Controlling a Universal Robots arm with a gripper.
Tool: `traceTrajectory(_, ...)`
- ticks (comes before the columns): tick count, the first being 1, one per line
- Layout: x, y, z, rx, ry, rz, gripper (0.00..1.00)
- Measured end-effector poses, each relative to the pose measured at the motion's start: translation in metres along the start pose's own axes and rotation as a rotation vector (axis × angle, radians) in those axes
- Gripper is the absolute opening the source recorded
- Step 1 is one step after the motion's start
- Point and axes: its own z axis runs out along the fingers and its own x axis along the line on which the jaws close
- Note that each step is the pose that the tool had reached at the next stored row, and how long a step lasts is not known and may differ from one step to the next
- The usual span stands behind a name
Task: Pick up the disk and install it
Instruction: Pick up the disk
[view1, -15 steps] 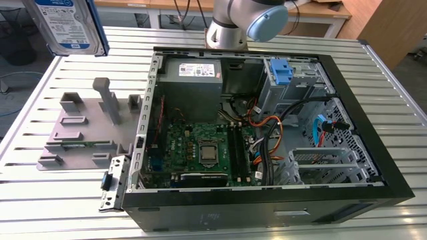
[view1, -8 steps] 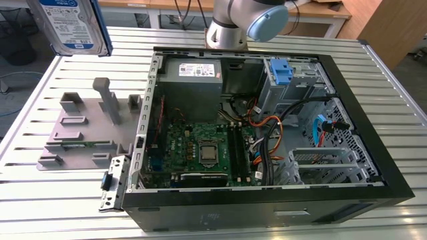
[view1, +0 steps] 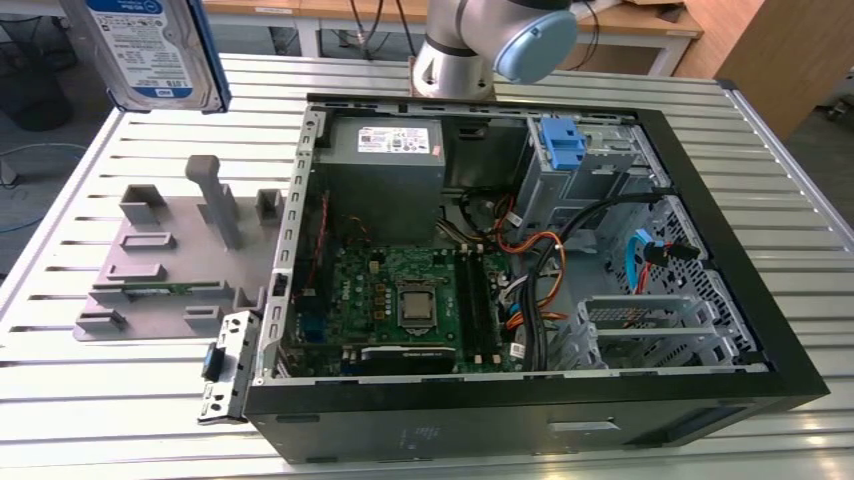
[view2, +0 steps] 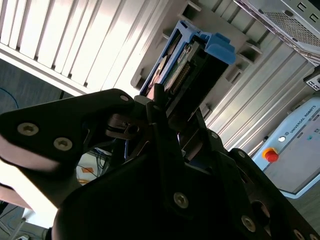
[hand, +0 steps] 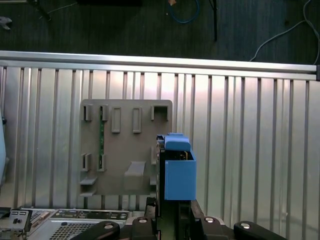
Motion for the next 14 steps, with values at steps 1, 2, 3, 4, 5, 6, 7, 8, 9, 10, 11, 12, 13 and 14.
traceTrajectory(1, 0.0000, -0.0006, 0.0000, 0.0000, 0.0000, 0.000, 0.35)
traceTrajectory(2, 0.0000, -0.0011, 0.0000, 0.0001, 0.0000, 0.000, 0.35)
traceTrajectory(3, 0.0000, -0.0017, 0.0000, 0.0000, 0.0000, 0.000, 0.35)
traceTrajectory(4, 0.0000, -0.0022, 0.0000, 0.0000, 0.0000, 0.000, 0.35)
traceTrajectory(5, 0.0001, -0.0027, 0.0000, 0.0001, 0.0000, 0.000, 0.35)
traceTrajectory(6, 0.0001, -0.0032, 0.0000, 0.0000, 0.0000, 0.000, 0.35)
traceTrajectory(7, 0.0001, -0.0036, 0.0000, 0.0001, -0.0001, 0.000, 0.35)
traceTrajectory(8, 0.0001, -0.0042, 0.0000, 0.0000, 0.0000, 0.000, 0.35)
traceTrajectory(9, 0.0001, -0.0047, 0.0000, 0.0001, -0.0001, 0.000, 0.35)
traceTrajectory(10, 0.0001, -0.0053, 0.0000, 0.0000, 0.0000, 0.000, 0.35)
traceTrajectory(11, 0.0001, -0.0059, -0.0001, -0.0001, 0.0000, 0.000, 0.35)
traceTrajectory(12, 0.0001, -0.0065, 0.0000, 0.0000, 0.0000, 0.000, 0.35)
traceTrajectory(13, 0.0002, -0.0072, 0.0000, 0.0000, 0.0000, 0.000, 0.35)
traceTrajectory(14, 0.0002, -0.0079, 0.0000, 0.0000, 0.0000, 0.000, 0.35)
